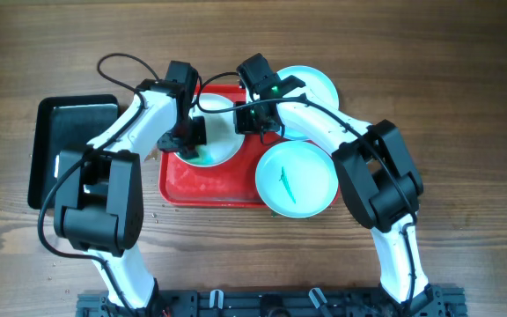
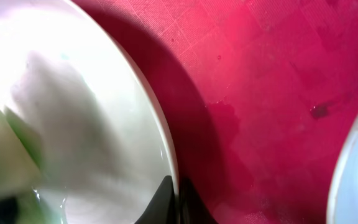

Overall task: Clean dirty plates on tray and stack at the side
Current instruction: 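Scrub the white plate again with the sponge in the left gripper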

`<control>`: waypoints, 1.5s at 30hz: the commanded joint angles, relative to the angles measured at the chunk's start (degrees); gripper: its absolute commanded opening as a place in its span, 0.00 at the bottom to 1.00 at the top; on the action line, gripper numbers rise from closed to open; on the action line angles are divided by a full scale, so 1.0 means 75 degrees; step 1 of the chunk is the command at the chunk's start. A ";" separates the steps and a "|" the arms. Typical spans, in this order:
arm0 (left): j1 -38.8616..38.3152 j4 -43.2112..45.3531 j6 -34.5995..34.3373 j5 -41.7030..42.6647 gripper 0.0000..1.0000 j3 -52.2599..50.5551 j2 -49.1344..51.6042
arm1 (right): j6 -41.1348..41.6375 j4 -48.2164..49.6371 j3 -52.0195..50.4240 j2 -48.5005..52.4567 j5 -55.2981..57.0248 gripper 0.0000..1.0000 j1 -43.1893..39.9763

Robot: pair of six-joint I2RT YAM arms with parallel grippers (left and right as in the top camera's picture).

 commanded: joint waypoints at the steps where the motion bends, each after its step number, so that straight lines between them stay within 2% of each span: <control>1: 0.0175 0.0717 -0.0790 -0.2471 0.04 -0.0256 0.0137 | -0.0087 -0.0125 -0.0032 0.0061 0.0431 0.04 -0.0096; 6: 0.0143 0.2122 -0.0790 -0.2343 0.04 -0.0256 0.0137 | -0.0090 -0.0108 -0.0032 0.0061 0.0469 0.04 -0.0096; 11: 0.0137 0.2804 -0.0784 -0.0979 0.04 -0.0256 0.0137 | -0.0201 -0.0122 -0.0032 0.0061 0.0490 0.04 -0.0096; 14: 0.0137 0.2410 -0.0726 0.0224 0.04 -0.0259 0.0137 | -0.0198 -0.0117 -0.0032 0.0061 0.0487 0.04 -0.0096; 18: 0.0137 0.1294 -0.0659 0.1110 0.04 -0.0259 0.0137 | -0.0201 -0.0090 -0.0032 0.0061 0.0487 0.04 -0.0096; 20: 0.0137 0.0836 -0.0137 0.1699 0.04 -0.0256 0.0137 | -0.0192 -0.0087 -0.0032 0.0061 0.0484 0.04 -0.0096; 24: 0.0137 0.0073 0.1172 0.3672 0.04 -0.0256 0.0137 | -0.0198 -0.0061 -0.0032 0.0061 0.0484 0.04 -0.0093; 26: 0.0137 -0.0015 0.1454 0.4217 0.04 -0.0256 0.0137 | -0.0195 -0.0032 -0.0032 0.0061 0.0396 0.04 -0.0096; 31: 0.0140 0.1072 0.1274 0.3829 0.04 -0.0256 0.0137 | -0.0201 -0.0009 -0.0032 0.0061 0.0396 0.04 -0.0093; 33: 0.0140 0.1734 0.0635 0.2649 0.04 -0.0259 0.0137 | -0.0207 -0.0035 -0.0038 0.0061 0.0396 0.04 -0.0096; 35: 0.0140 0.2468 0.0041 0.0851 0.04 -0.0259 0.0137 | -0.0201 -0.0035 -0.0038 0.0061 0.0396 0.04 -0.0093; 38: 0.0146 0.3098 -0.0393 -0.1000 0.05 -0.0256 0.0137 | -0.0201 -0.0035 -0.0038 0.0061 0.0399 0.04 -0.0096; 41: 0.0146 0.3051 -0.0437 -0.1804 0.04 -0.0256 0.0137 | -0.0230 -0.0035 -0.0038 0.0061 0.0402 0.04 -0.0096; 42: 0.0146 0.2771 -0.0848 -0.2148 0.04 -0.0259 0.0137 | -0.0227 -0.0032 -0.0038 0.0061 0.0399 0.04 -0.0096; 45: 0.0143 0.1614 -0.1361 -0.1973 0.04 -0.0256 0.0137 | -0.0233 -0.0035 -0.0038 0.0061 0.0399 0.04 -0.0096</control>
